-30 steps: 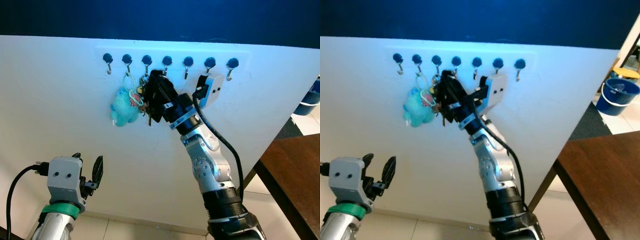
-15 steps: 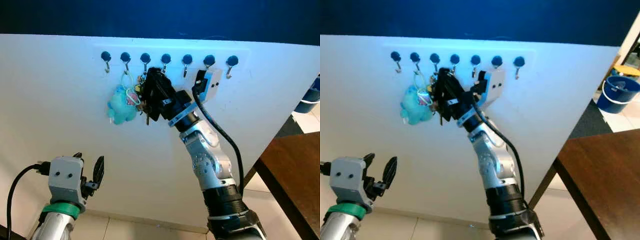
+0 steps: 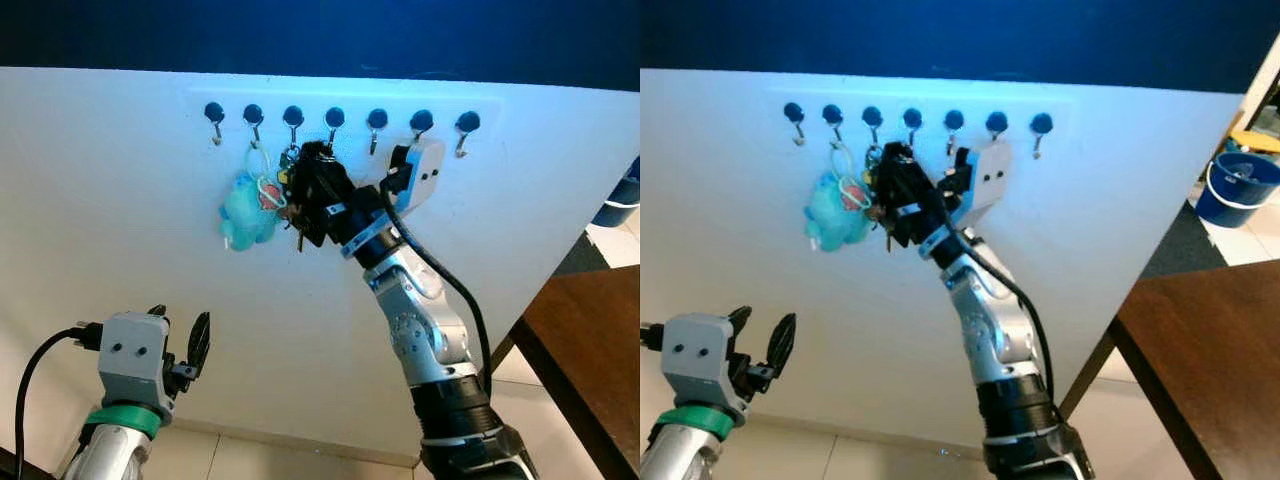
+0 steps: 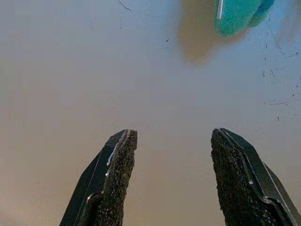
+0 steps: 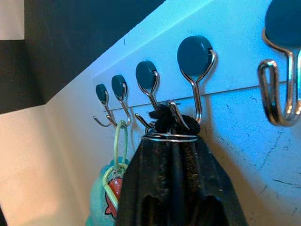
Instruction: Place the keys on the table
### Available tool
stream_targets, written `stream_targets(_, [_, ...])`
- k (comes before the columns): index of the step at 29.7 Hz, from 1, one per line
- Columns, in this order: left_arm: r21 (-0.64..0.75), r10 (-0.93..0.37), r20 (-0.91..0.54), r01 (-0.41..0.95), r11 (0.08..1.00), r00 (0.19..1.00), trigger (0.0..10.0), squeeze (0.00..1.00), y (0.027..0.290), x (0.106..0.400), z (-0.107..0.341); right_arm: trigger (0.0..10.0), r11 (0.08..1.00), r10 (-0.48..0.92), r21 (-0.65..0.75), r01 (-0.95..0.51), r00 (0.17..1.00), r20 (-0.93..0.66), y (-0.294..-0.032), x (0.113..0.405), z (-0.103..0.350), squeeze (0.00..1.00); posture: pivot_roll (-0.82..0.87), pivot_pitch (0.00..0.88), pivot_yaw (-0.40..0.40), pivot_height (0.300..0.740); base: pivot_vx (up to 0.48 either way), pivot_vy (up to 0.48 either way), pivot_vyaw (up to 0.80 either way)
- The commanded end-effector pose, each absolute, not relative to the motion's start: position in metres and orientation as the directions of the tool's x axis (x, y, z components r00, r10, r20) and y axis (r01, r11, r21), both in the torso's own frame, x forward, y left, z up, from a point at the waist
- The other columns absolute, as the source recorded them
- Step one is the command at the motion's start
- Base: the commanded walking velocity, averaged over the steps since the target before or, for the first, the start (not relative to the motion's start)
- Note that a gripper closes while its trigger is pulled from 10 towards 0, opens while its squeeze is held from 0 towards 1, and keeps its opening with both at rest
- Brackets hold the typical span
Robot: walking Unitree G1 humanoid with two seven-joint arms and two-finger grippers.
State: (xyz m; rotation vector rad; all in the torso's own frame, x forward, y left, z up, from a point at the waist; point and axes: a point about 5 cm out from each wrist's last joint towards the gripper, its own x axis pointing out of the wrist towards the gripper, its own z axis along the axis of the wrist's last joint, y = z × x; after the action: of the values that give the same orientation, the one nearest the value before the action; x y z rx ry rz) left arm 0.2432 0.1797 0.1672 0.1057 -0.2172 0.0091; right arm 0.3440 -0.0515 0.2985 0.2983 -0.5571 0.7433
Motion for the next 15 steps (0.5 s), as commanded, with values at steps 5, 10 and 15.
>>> stream_targets(5, [0.116,-0.004,0.204,-0.020,0.993,0.979,10.0,0.00,0.181,0.241,0.166,10.0,0.731,0.553,0.035,-0.681,0.623,0.553,-0.053,0.343,0.291,0.00,-0.13,0.112,0.103,0.740,0.000,0.000,0.00])
stream_targets(10, [0.118,-0.003,0.201,-0.021,0.993,0.980,10.0,0.00,0.181,0.241,0.166,10.0,0.738,0.553,0.032,-0.674,0.632,0.543,-0.055,0.342,0.287,0.00,-0.13,0.112,0.103,0.740,0.000,0.000,0.00])
stream_targets(15, [0.120,-0.003,0.201,-0.022,0.993,0.980,10.0,0.00,0.181,0.240,0.167,10.0,0.745,0.555,0.035,-0.666,0.648,0.521,-0.059,0.339,0.279,0.00,-0.12,0.121,0.105,0.740,0.000,0.000,0.00])
